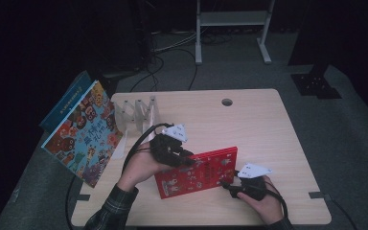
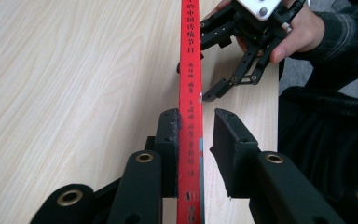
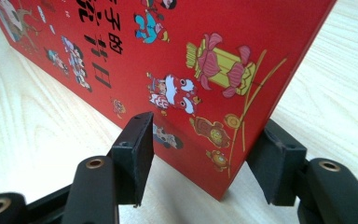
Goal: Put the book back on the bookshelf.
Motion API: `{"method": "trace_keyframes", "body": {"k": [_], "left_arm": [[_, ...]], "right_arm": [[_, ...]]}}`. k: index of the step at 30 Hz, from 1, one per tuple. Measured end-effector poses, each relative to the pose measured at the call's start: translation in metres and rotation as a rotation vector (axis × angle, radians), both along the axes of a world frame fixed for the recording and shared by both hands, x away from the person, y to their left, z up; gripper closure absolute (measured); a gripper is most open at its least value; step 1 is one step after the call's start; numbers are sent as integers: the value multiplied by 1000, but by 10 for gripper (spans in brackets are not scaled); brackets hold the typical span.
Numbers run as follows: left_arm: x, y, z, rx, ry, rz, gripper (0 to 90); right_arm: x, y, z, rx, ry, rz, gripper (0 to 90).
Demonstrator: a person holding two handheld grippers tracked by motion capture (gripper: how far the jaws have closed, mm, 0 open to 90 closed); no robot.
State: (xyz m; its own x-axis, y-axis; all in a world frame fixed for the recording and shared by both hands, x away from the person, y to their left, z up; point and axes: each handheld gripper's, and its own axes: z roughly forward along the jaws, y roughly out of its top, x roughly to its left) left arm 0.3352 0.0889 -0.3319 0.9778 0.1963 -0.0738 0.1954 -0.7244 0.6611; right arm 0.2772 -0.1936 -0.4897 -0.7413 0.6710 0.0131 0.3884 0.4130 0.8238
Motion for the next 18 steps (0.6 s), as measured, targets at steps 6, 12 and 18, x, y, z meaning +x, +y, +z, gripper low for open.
{"method": "trace_keyframes", "body": {"k": [6,12,18], "left_arm": [[-3,-12,4,30,-5,-27,686],[-5,-28,7,57,-19,-59,667],[-7,-45,8,93,-18,-101,665]], "right_arm": [[-7,2,0,-9,-10,-3,422],[-16,5,-1,-14,-19,4,422],[-19,6,-1,-18,-26,12,420]]}}
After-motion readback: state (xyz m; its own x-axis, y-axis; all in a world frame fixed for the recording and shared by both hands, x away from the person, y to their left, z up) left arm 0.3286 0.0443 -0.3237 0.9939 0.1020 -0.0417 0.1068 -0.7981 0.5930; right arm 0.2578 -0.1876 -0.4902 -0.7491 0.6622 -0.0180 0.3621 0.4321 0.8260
